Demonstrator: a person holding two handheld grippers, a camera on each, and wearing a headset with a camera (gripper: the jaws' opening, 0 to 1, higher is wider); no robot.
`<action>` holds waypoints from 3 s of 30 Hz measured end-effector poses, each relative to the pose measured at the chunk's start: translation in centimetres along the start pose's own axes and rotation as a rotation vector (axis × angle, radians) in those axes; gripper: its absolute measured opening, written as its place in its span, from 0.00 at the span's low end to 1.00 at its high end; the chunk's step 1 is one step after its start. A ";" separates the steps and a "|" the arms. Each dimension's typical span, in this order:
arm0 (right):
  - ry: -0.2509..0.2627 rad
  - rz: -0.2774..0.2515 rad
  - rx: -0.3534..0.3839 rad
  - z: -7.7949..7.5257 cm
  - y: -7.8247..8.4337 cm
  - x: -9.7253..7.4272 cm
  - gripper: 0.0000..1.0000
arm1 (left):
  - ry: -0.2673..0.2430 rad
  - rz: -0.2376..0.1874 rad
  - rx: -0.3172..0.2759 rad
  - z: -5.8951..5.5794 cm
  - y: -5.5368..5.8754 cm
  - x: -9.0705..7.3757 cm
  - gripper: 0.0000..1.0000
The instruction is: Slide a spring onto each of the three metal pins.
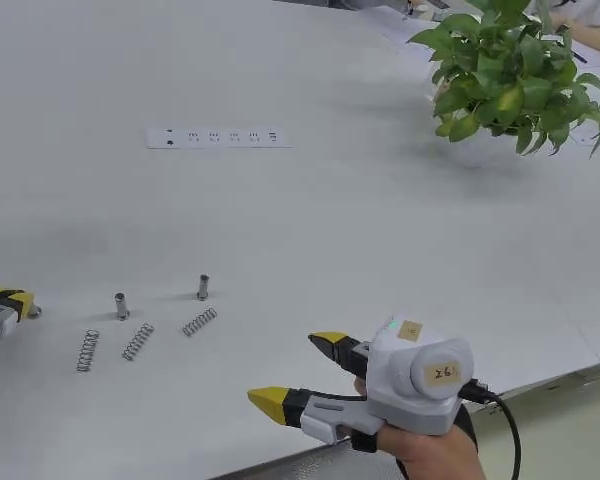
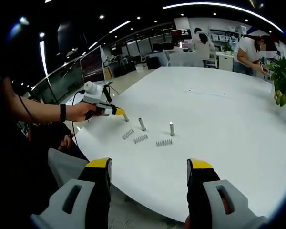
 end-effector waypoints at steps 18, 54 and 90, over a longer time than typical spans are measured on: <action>-0.013 0.003 -0.004 0.1 0.3 0.2 0.63 | 0.007 0.017 0.034 -0.6 0.5 -0.6 0.00; -0.020 0.002 0.001 0.1 0.7 0.2 0.63 | 0.032 0.023 0.038 -1.4 0.8 -0.4 0.08; -0.057 -0.001 -0.032 0.9 0.6 0.4 0.63 | 0.014 0.004 -0.069 -2.5 5.0 -5.3 0.27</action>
Point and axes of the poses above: the centre of the closed fingertips' face, and the gripper's own axes: x roughly forward along the fingers, z roughly to its left, y roughly out of its underside, the point moved 3 cm from there along -x, roughly backward along the fingers, and after that the axes turned 5 degrees about y, right-handed, at the moved point
